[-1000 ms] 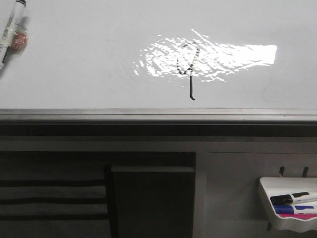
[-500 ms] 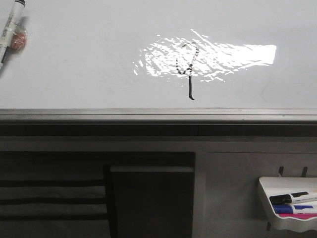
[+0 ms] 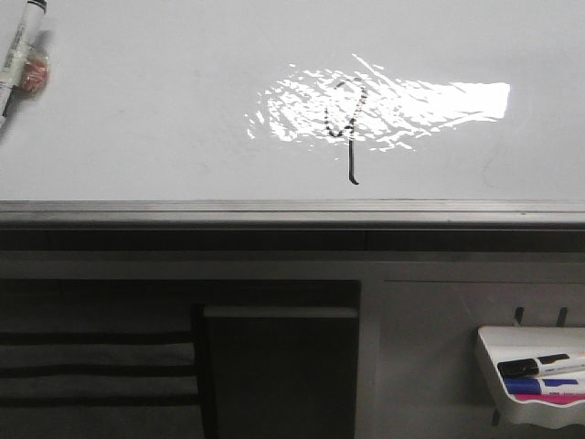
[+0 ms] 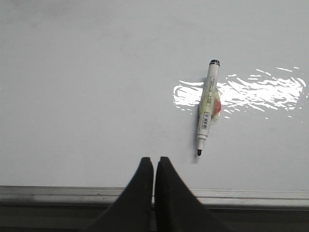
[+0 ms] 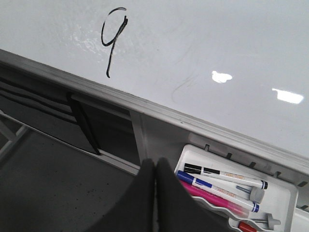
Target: Write number 9 on whiteboard
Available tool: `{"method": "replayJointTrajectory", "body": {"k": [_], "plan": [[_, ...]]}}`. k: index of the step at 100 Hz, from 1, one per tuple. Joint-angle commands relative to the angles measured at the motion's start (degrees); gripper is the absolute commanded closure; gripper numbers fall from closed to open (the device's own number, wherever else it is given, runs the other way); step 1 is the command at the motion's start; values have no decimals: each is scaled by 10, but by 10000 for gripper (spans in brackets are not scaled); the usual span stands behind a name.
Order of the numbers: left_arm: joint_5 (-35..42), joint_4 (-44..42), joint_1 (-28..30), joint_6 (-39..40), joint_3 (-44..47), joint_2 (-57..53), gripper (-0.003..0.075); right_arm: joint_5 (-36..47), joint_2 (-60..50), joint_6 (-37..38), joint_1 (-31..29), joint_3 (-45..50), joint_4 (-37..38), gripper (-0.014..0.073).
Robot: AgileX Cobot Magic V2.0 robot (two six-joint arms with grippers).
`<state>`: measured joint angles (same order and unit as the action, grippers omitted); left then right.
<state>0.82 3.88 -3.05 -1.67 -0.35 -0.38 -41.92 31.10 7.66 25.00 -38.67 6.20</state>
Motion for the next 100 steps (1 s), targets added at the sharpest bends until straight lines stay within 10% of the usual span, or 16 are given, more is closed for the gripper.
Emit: {"method": "replayJointTrajectory", "body": {"k": [1, 78, 100], "plan": [[33, 28, 2, -9, 17, -14, 741, 38, 1, -2, -4, -14, 10, 666], [31, 28, 2, -9, 17, -14, 741, 44, -11, -8, -4, -5, 29, 666], [31, 28, 2, -9, 17, -14, 741, 264, -138, -8, -143, 140, 31, 666]]}}
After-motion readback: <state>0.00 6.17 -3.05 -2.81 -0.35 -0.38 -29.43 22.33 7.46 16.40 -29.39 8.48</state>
